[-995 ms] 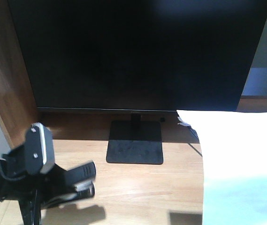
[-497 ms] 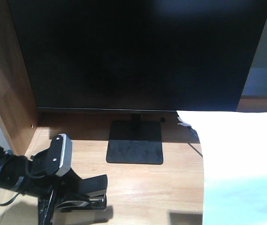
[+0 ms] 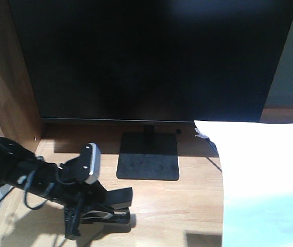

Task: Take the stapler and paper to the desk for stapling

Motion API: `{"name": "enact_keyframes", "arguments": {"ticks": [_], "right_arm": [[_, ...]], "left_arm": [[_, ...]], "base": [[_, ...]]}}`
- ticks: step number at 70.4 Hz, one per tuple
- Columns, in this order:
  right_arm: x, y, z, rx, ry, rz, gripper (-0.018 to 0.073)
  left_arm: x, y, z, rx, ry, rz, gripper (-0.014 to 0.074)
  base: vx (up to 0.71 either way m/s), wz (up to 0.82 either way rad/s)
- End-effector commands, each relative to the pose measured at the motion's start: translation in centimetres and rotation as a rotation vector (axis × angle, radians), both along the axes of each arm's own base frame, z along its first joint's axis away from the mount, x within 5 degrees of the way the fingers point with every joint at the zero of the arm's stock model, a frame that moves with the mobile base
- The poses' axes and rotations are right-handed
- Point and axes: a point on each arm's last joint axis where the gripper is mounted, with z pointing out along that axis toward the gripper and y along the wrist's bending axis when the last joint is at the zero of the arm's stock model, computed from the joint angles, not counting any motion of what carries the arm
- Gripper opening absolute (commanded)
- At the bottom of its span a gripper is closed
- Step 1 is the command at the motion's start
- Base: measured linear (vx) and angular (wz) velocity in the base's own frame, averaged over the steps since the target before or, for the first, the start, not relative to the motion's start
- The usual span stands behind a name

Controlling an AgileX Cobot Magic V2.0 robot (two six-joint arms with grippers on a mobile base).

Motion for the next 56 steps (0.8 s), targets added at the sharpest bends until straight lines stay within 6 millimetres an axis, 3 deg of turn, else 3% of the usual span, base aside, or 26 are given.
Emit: {"name": "enact_keyframes", "arguments": {"ticks": [1, 29, 44, 56], "right_arm": [[-0.2, -0.1, 0.9, 0.009, -0.052, -0.002, -0.0002], [-0.2, -0.1, 0.9, 0.009, -0.052, -0.002, -0.0002], [-0.2, -0.1, 0.9, 0.009, -0.052, -0.002, -0.0002], [-0.2, -0.1, 0.9, 0.009, -0.052, -0.002, -0.0002]], "left_arm": [[0.6, -1.0, 1.6, -0.063, -0.035, 0.023, -0.0006], [0.6, -1.6, -1.7, -0.01, 0.041, -0.005, -0.0006], [0.4, -1.6, -1.8, -0.008, 0.053, -0.035, 0.0015], [0.3, -1.6, -1.8, -0.01, 0.055, -0.037, 0.0099]], "base": [[0.0, 0.0], [0.0, 0.0], [0.0, 0.0], [0.0, 0.0]]}}
